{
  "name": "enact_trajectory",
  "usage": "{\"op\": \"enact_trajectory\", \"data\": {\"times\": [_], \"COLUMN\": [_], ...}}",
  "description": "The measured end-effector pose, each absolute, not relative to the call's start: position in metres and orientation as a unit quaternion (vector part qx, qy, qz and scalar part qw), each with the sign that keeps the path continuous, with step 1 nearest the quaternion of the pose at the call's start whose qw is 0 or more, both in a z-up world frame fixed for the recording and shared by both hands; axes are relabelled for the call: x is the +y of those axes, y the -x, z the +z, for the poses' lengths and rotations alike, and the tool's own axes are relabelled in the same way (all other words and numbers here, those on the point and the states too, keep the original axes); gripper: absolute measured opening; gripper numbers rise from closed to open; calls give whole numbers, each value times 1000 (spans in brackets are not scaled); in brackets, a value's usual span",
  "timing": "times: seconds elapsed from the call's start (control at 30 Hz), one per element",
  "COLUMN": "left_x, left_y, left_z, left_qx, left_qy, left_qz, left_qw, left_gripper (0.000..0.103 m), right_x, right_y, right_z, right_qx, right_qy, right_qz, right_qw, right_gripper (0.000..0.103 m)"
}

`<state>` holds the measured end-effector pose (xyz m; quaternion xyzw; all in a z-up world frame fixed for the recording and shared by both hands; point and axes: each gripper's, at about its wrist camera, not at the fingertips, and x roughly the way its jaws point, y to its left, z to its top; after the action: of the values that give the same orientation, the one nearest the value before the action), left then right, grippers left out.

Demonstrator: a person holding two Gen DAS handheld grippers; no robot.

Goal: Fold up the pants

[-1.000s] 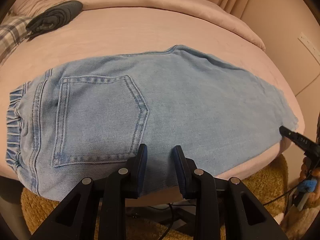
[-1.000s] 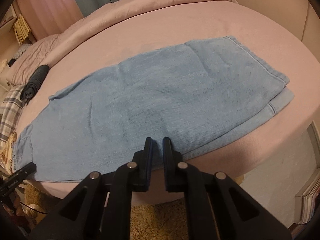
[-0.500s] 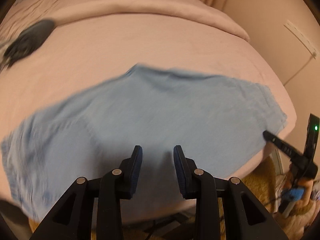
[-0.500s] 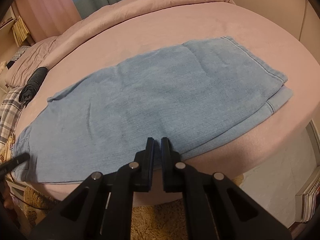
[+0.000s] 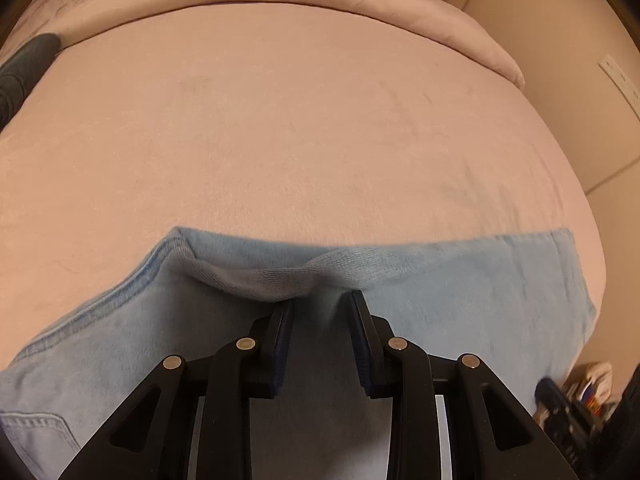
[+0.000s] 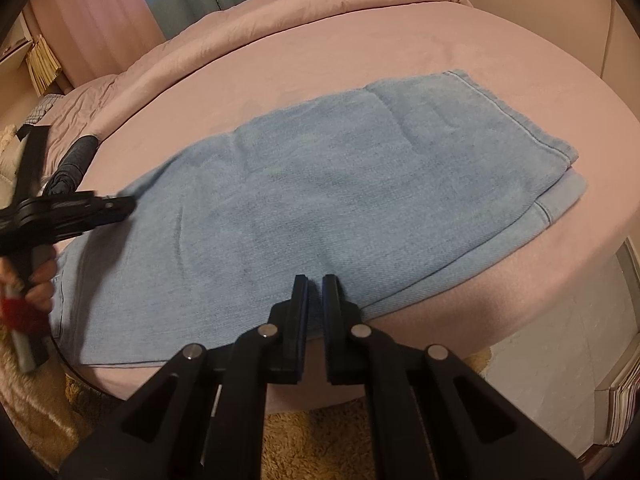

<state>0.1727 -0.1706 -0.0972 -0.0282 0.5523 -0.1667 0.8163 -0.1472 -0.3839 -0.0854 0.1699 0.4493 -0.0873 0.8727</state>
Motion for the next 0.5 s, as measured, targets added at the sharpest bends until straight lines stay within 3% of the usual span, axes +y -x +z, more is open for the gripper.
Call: {"op": "enact_trajectory", "data": {"times": [0.5], "left_x": [-154], "left_y": [-142], "left_z": [-95], "left_qx": [534], "left_qy": [24], "left_qz": [-160], "left_qw": [830], "left_gripper": [26], "right_x": [-438], "right_y": [165], "right_z": [-75], "right_qx": [427], "right_qy": [-201], "right_qz": [-153], "right_qw": [868], "right_gripper": [0]}}
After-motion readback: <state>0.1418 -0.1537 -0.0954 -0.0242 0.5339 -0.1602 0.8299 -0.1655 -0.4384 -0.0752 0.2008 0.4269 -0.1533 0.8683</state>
